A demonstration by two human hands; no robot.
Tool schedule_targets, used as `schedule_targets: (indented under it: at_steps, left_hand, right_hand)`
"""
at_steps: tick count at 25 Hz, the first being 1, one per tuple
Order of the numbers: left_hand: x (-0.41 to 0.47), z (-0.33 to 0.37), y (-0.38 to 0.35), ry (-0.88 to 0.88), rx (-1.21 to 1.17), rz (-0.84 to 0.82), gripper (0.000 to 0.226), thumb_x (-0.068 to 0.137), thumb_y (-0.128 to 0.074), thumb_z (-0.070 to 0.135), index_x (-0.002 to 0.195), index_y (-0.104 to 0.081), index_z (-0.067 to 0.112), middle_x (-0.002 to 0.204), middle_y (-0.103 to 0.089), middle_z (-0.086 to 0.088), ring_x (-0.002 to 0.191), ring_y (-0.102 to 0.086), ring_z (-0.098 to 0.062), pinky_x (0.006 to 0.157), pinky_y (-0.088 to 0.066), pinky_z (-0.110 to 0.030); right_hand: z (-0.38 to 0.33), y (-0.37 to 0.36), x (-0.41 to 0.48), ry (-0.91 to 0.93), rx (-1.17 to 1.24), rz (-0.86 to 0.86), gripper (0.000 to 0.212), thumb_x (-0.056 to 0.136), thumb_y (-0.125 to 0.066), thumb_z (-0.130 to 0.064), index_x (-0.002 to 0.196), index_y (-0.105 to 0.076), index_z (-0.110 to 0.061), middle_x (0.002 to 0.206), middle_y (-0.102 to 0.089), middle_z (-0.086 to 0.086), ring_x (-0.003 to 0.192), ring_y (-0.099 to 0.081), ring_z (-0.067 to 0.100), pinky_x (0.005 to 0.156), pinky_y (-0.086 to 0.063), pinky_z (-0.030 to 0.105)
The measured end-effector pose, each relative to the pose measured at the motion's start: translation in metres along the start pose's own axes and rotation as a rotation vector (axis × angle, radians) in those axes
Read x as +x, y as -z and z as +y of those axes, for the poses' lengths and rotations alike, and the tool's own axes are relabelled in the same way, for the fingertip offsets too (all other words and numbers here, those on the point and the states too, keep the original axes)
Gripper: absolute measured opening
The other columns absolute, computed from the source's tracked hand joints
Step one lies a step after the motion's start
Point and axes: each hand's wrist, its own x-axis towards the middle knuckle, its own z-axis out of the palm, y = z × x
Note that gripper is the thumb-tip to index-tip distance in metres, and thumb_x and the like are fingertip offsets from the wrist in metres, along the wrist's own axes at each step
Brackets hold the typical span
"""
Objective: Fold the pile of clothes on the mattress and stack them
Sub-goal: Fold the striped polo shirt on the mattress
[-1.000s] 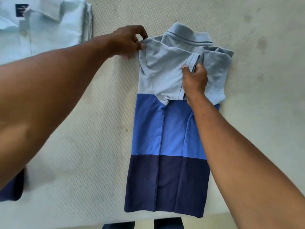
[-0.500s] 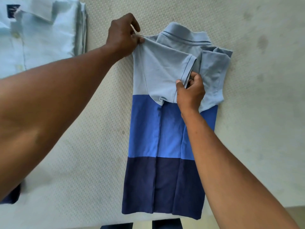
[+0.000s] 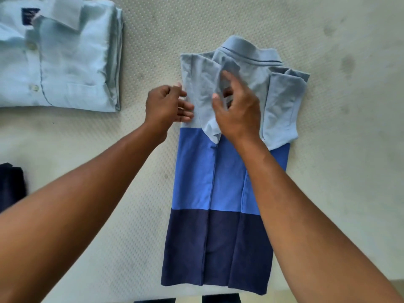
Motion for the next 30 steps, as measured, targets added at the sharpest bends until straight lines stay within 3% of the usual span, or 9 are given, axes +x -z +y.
schedule_targets:
  at_steps: [2,7,12,15,18,21,23,26,30]
  left_hand:
    - [-0.004,-0.005,0.004,0.109,-0.044,-0.030,0.046,0.107,-0.052,0.041,0.106,-0.067,-0.003,0.085,-0.077,-0.023,0.076,-0.076,-0.037,0.072,-0.064,-0.043]
    - [-0.009,-0.005,-0.003,0.072,0.094,-0.056,0.041,0.093,-0.077,0.036,0.110,-0.063,0.002,0.091,-0.078,-0.018,0.076,-0.078,-0.027,0.068,-0.064,-0.039]
    - [0.012,0.009,-0.029,-0.417,0.680,0.097,0.032,0.085,-0.079,0.044,0.102,-0.067,0.019,0.088,-0.071,0.007,0.081,-0.068,-0.008,0.076,-0.056,-0.027]
    - [0.035,0.032,-0.045,-0.434,0.789,0.072,0.040,0.082,-0.081,0.048,0.105,-0.067,0.019,0.094,-0.068,0.007,0.085,-0.063,-0.011,0.076,-0.050,-0.028]
    - [0.048,0.041,-0.050,-0.391,0.735,0.049,0.022,0.079,-0.082,0.033,0.089,-0.070,0.019,0.086,-0.067,0.009,0.083,-0.066,-0.010,0.073,-0.053,-0.029]
    - [0.039,0.034,-0.037,-0.481,0.584,0.203,0.012,0.081,-0.075,0.030,0.085,-0.068,0.021,0.077,-0.063,0.014,0.071,-0.059,0.001,0.072,-0.052,-0.019]
    - [0.034,0.023,-0.022,-0.489,0.544,0.303,0.018,0.085,-0.073,0.035,0.092,-0.068,0.019,0.079,-0.064,0.014,0.074,-0.061,-0.001,0.075,-0.052,-0.019]
    - [0.033,0.007,-0.007,-0.315,0.547,0.305,0.034,0.089,-0.072,0.046,0.107,-0.064,0.019,0.091,-0.068,0.010,0.088,-0.068,-0.008,0.084,-0.056,-0.029]
    - [0.003,-0.010,-0.007,-0.262,0.656,0.215,0.068,0.084,-0.073,0.061,0.129,-0.052,0.015,0.110,-0.068,0.001,0.099,-0.067,-0.017,0.083,-0.054,-0.036]
  right_hand:
    - [-0.010,-0.010,-0.012,0.081,-0.077,-0.133,0.042,0.092,-0.063,-0.040,0.131,-0.064,-0.023,0.106,-0.072,-0.007,0.092,-0.068,0.015,0.076,-0.055,0.033]
    - [0.006,-0.026,-0.059,0.061,-0.059,-0.080,0.024,0.092,-0.063,-0.023,0.112,-0.069,-0.014,0.102,-0.072,0.000,0.095,-0.065,0.023,0.084,-0.053,0.043]
    - [0.011,-0.025,-0.072,0.092,-0.201,-0.112,0.019,0.085,-0.069,-0.024,0.103,-0.071,-0.019,0.107,-0.067,-0.001,0.103,-0.058,0.024,0.085,-0.051,0.041]
    - [0.016,-0.026,-0.076,0.059,-0.269,-0.155,0.033,0.079,-0.079,-0.027,0.110,-0.069,-0.022,0.113,-0.058,0.003,0.103,-0.057,0.025,0.086,-0.051,0.039]
    - [0.020,-0.032,-0.075,0.063,-0.282,-0.095,0.026,0.083,-0.078,-0.023,0.108,-0.071,-0.023,0.111,-0.057,0.003,0.099,-0.059,0.024,0.084,-0.053,0.041]
    - [0.018,-0.033,-0.075,0.069,-0.193,0.035,0.017,0.088,-0.072,-0.019,0.105,-0.074,-0.022,0.108,-0.059,0.002,0.096,-0.060,0.023,0.083,-0.053,0.040]
    - [0.015,-0.033,-0.078,0.094,-0.158,0.062,0.017,0.090,-0.070,-0.020,0.106,-0.074,-0.022,0.109,-0.060,0.002,0.098,-0.059,0.023,0.084,-0.052,0.040]
    - [0.013,-0.036,-0.085,0.158,-0.251,-0.045,0.026,0.089,-0.070,-0.028,0.114,-0.074,-0.022,0.118,-0.060,0.003,0.111,-0.056,0.024,0.090,-0.049,0.044]
    - [0.015,-0.037,-0.108,0.157,-0.404,-0.209,0.055,0.093,-0.059,-0.043,0.144,-0.057,-0.024,0.160,-0.041,0.005,0.150,-0.033,0.028,0.117,-0.030,0.050]
